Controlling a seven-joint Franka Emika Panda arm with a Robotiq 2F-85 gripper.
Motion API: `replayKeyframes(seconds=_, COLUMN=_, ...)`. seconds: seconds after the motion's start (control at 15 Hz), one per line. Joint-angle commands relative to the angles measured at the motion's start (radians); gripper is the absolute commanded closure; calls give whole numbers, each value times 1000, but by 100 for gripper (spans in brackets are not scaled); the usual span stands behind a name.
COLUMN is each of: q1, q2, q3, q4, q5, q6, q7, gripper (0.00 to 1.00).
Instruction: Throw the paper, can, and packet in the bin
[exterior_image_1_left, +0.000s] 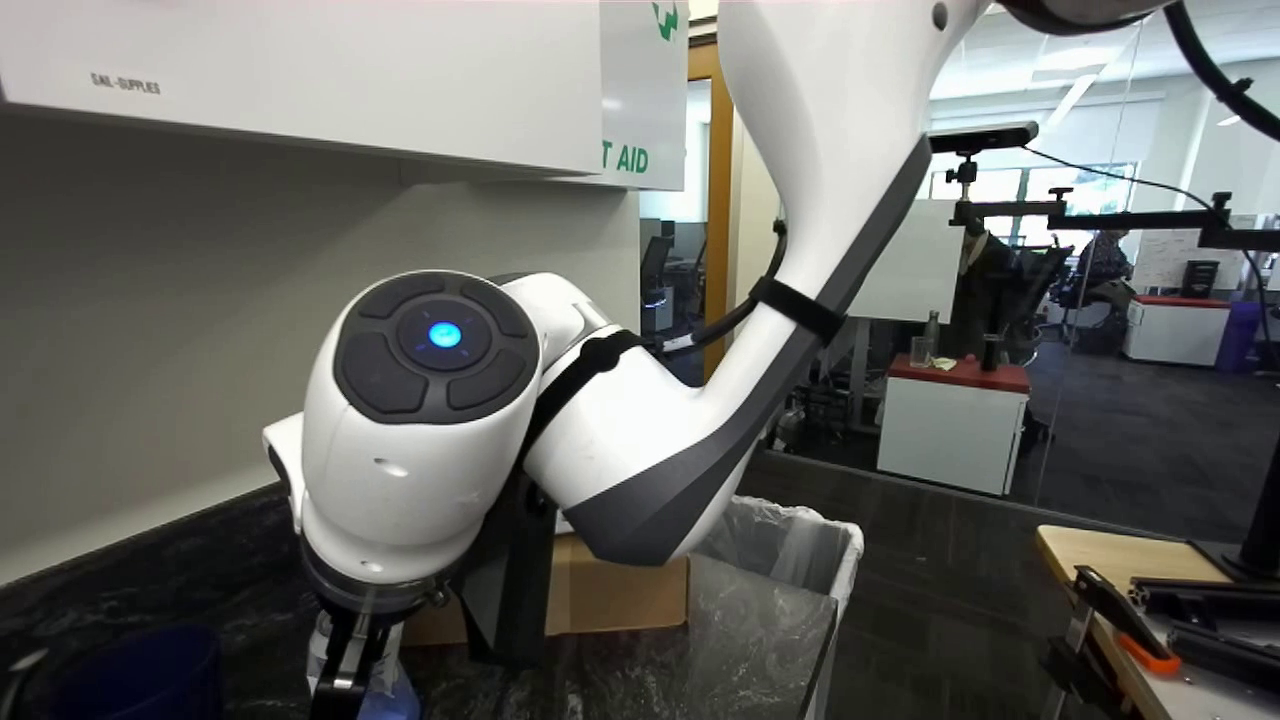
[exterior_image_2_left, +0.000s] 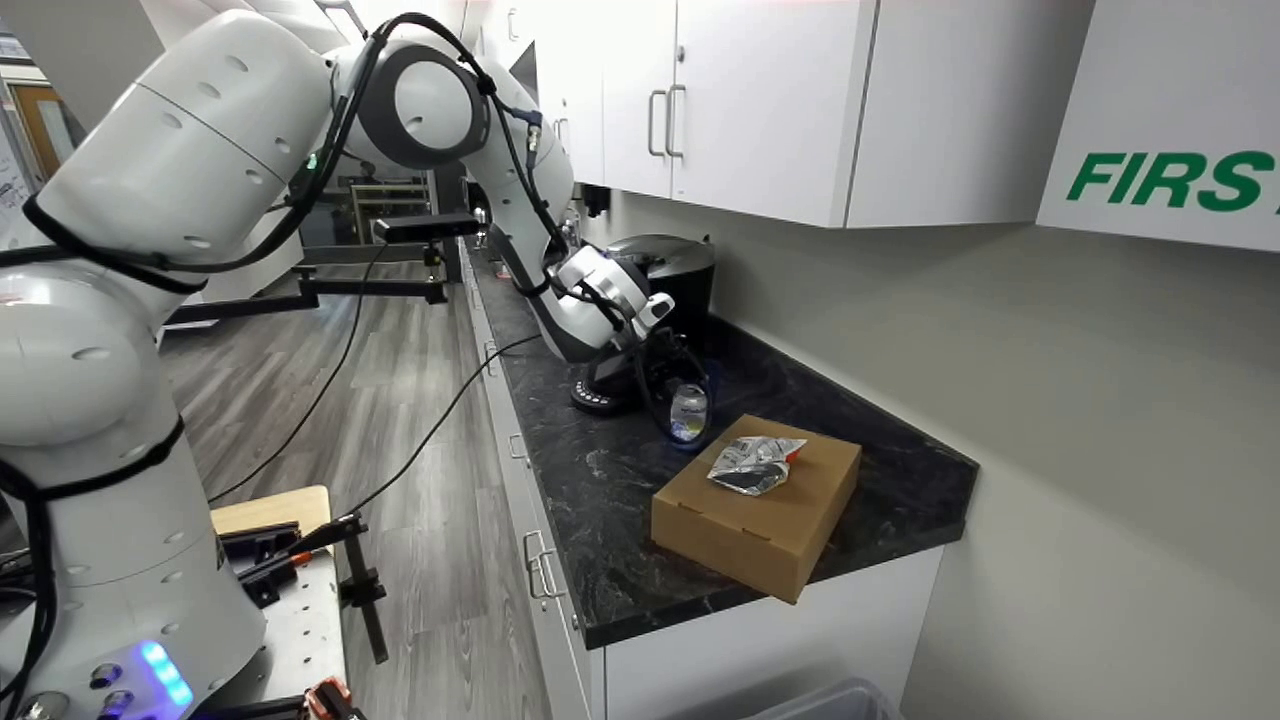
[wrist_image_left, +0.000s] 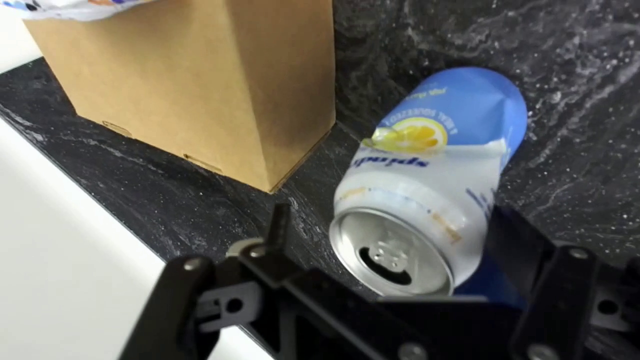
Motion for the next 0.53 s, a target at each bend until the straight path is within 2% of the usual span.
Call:
replayKeyframes(seconds=0.0, q1=1, q2=2, q3=-7, q4=0, q5=4, q6=-18, q7=-5, gripper=0)
replayKeyframes(seconds=0.47, q1=13, q2=3, q3=-1, q4=-10, q5=63, q6=10, q7=-51, gripper=0)
